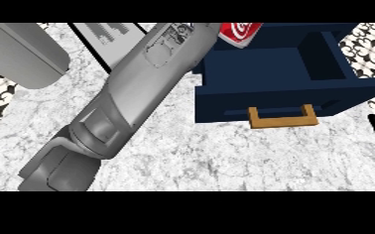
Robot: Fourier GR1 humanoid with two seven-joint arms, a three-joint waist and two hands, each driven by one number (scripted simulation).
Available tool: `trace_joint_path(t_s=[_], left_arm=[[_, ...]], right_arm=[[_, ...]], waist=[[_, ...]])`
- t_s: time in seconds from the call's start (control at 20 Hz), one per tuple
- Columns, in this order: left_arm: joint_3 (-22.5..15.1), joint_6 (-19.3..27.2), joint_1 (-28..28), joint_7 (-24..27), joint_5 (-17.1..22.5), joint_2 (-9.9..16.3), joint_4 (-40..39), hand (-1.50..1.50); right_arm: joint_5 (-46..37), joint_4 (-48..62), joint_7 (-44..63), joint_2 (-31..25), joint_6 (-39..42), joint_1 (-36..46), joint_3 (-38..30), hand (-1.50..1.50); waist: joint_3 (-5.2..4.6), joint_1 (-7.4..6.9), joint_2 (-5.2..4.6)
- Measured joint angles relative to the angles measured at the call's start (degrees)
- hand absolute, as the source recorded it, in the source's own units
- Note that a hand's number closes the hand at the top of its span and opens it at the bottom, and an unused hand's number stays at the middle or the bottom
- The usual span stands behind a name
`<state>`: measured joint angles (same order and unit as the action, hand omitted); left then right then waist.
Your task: Pick up the can, place it into the drawer and close the drawer
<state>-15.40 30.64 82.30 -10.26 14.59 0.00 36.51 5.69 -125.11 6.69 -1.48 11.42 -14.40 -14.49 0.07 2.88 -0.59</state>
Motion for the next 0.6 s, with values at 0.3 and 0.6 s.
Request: trace_joint_path(t_s=[0.3, 0.6], left_arm=[[-3.9, 1.2, 1.9, 2.5, 4.8, 0.0, -5.3, 1.50], [-6.9, 2.2, 2.5, 6.1, 7.8, 0.0, -10.0, 1.50]], right_arm=[[-0.3, 1.4, 0.5, -0.4, -0.4, 2.5, 0.0, -1.50], [-0.8, 2.3, 0.9, -0.8, -0.5, 4.0, 0.3, -1.50]], waist=[[0.04, 0.80, -0.20], [0.07, 1.73, -0.47]])
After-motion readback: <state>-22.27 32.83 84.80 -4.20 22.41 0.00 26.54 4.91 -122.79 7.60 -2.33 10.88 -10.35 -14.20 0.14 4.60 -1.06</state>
